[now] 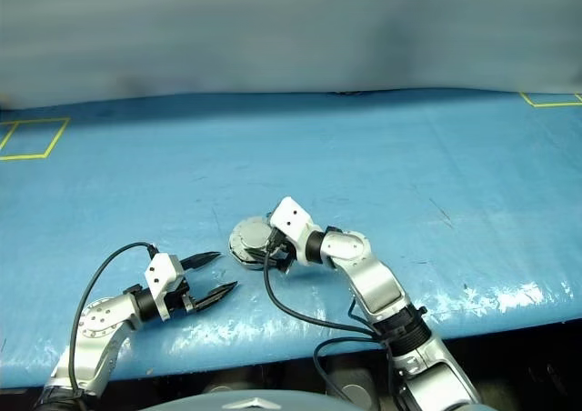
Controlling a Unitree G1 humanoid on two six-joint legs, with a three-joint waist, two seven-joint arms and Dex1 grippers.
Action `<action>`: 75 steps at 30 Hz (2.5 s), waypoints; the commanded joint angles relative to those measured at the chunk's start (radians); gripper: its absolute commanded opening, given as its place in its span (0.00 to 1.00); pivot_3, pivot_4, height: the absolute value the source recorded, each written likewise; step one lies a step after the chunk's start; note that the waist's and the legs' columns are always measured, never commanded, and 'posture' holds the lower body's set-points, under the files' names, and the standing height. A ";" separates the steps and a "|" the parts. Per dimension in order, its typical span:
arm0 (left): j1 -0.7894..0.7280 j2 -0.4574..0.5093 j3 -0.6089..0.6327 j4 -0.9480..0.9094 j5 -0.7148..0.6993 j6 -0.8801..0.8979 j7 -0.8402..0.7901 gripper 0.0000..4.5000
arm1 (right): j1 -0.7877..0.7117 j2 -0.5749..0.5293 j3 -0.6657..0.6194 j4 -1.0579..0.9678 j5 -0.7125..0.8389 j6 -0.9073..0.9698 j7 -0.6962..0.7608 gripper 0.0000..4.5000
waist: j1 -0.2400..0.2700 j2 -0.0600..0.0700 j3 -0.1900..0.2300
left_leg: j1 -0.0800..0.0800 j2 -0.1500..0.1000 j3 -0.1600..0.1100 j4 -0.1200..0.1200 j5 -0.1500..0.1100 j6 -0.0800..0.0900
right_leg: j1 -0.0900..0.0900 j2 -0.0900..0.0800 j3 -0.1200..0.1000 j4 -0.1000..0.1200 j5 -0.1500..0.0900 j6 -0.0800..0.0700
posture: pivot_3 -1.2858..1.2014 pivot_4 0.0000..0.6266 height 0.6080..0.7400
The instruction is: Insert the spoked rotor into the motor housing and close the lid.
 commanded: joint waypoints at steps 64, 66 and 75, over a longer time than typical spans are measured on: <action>-0.099 -0.073 0.039 -0.027 -0.120 0.090 0.062 0.39 | -0.031 0.027 0.082 0.104 -0.091 0.223 -0.131 0.68 | 0.000 0.000 -0.003 | 0.016 0.003 -0.001 0.000 0.000 -0.006 | 0.017 0.002 -0.002 -0.001 -0.003 0.004 | 0.52 0.24 1.00; -0.120 -0.076 0.031 -0.013 -0.105 0.088 0.063 0.24 | -0.030 0.028 0.081 0.103 -0.091 0.222 -0.133 0.68 | 0.000 0.000 -0.003 | 0.016 0.003 -0.001 0.000 0.000 -0.006 | 0.017 0.002 -0.002 -0.001 -0.003 0.004 | 0.52 0.24 1.00; -0.159 -0.050 -0.051 0.032 -0.015 0.137 0.047 0.01 | -0.023 0.032 0.075 0.086 -0.085 0.222 -0.139 0.68 | 0.000 0.000 -0.003 | 0.016 0.003 -0.001 -0.001 -0.001 -0.006 | 0.017 0.002 -0.002 -0.001 -0.003 0.003 | 0.52 0.24 1.00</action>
